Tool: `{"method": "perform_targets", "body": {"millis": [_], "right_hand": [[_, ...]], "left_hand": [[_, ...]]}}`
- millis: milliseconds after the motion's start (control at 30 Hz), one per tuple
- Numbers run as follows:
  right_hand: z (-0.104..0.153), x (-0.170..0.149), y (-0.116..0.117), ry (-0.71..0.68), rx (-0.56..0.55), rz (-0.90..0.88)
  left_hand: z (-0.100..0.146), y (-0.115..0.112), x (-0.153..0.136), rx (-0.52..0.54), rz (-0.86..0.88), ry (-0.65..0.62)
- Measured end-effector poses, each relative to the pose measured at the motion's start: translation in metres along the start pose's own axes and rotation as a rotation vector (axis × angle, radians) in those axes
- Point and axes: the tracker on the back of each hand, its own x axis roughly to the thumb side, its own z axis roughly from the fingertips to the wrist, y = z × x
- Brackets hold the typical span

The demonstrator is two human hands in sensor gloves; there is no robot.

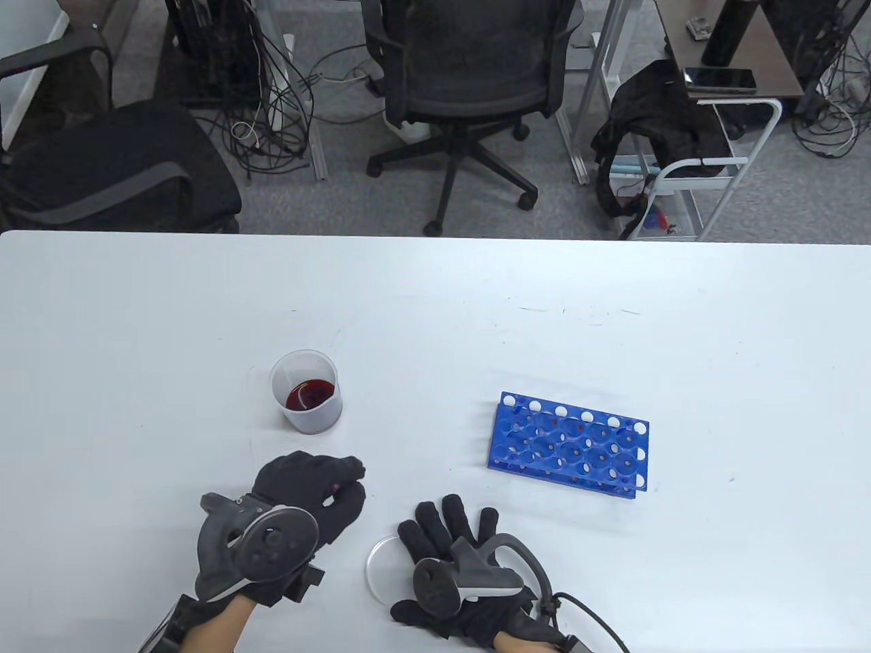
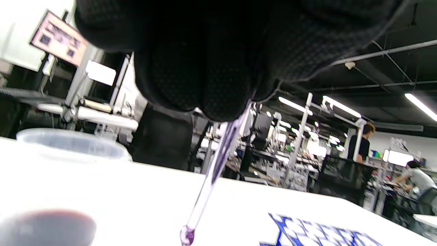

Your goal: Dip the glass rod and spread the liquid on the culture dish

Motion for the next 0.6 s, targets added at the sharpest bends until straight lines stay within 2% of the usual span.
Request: {"method": "perform_targets", "body": {"millis": [133,333,600], "right_hand": [[0.0,0.0,0.0,0.0,0.0,0.0],[0.0,0.0,0.0,0.0,0.0,0.0],[0.0,0.0,0.0,0.0,0.0,0.0]], "left_hand": [[0.008,-0.025,0.008,-0.087,0.036,-0.032],[0.017,-0.051,0.014,-0.23,0.094,-0.059],[0.022,-0.064,0.016,-0.277,0.088,-0.068]]}}
